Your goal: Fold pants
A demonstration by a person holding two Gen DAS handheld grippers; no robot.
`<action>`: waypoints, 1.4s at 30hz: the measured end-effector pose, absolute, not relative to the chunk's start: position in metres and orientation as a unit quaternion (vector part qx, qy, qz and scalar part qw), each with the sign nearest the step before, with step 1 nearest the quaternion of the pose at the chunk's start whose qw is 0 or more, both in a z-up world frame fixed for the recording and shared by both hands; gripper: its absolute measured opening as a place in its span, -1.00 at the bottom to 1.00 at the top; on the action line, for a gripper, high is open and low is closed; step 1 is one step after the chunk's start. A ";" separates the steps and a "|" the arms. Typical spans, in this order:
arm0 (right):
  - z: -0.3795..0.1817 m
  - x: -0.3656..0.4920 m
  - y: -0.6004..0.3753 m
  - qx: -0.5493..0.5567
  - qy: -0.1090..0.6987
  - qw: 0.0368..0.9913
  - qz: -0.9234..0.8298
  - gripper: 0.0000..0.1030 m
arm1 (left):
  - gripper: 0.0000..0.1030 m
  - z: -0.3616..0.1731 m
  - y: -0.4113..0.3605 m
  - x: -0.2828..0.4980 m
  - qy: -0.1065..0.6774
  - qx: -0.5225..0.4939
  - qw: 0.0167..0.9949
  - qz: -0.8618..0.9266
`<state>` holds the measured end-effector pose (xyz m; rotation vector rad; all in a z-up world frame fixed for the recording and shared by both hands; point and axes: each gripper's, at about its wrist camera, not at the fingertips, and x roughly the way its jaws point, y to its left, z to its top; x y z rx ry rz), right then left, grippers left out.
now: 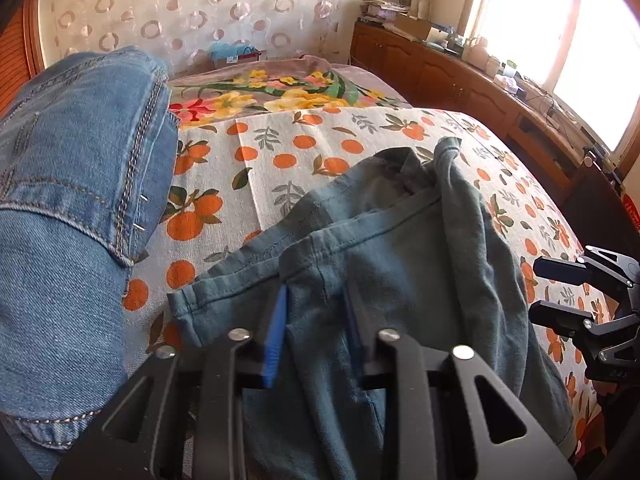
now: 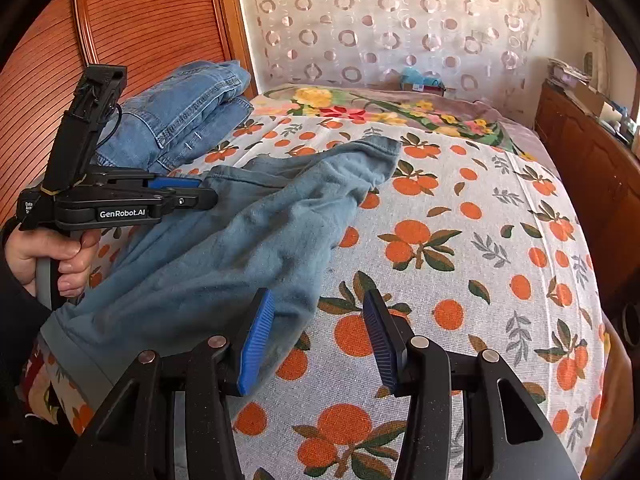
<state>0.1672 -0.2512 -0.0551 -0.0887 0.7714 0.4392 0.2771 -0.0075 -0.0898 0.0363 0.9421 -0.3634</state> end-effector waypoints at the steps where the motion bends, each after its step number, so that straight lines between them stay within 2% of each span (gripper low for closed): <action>1: -0.055 0.168 -0.250 -0.042 0.374 0.902 0.212 -0.06 | -0.65 -0.091 -0.007 0.277 0.450 0.017 0.875 -0.176; 2: -0.056 0.168 -0.250 -0.042 0.374 0.902 0.213 -0.06 | -0.69 -0.091 -0.007 0.276 0.448 0.018 0.876 -0.176; 3: -0.057 0.168 -0.250 -0.042 0.375 0.902 0.213 -0.06 | -0.84 -0.091 -0.006 0.275 0.447 0.018 0.876 -0.178; 5: -0.057 0.168 -0.249 -0.042 0.375 0.901 0.212 -0.06 | -0.91 -0.088 -0.005 0.272 0.440 0.016 0.879 -0.182; 12: -0.057 0.167 -0.246 -0.042 0.376 0.901 0.214 -0.06 | -0.91 -0.047 0.021 0.256 0.383 0.001 0.913 -0.142; 21: -0.057 0.164 -0.244 -0.043 0.374 0.901 0.216 -0.06 | -0.91 -0.044 0.037 0.258 0.382 0.018 0.918 -0.107; 24: -0.056 0.162 -0.245 -0.042 0.374 0.901 0.215 -0.06 | -0.82 -0.045 0.037 0.252 0.385 0.016 0.916 -0.110; 27: -0.054 0.157 -0.245 -0.041 0.372 0.902 0.214 -0.06 | -0.62 -0.045 0.038 0.242 0.388 0.006 0.914 -0.117; 32: -0.052 0.145 -0.244 -0.038 0.369 0.903 0.216 -0.06 | -0.50 -0.049 0.036 0.220 0.396 0.004 0.909 -0.128; 37: -0.053 0.130 -0.242 -0.035 0.365 0.904 0.218 -0.06 | -0.23 -0.055 0.034 0.193 0.403 0.002 0.905 -0.138; 42: -0.054 0.112 -0.238 -0.031 0.364 0.905 0.218 -0.06 | -0.22 -0.066 0.030 0.170 0.416 0.003 0.898 -0.143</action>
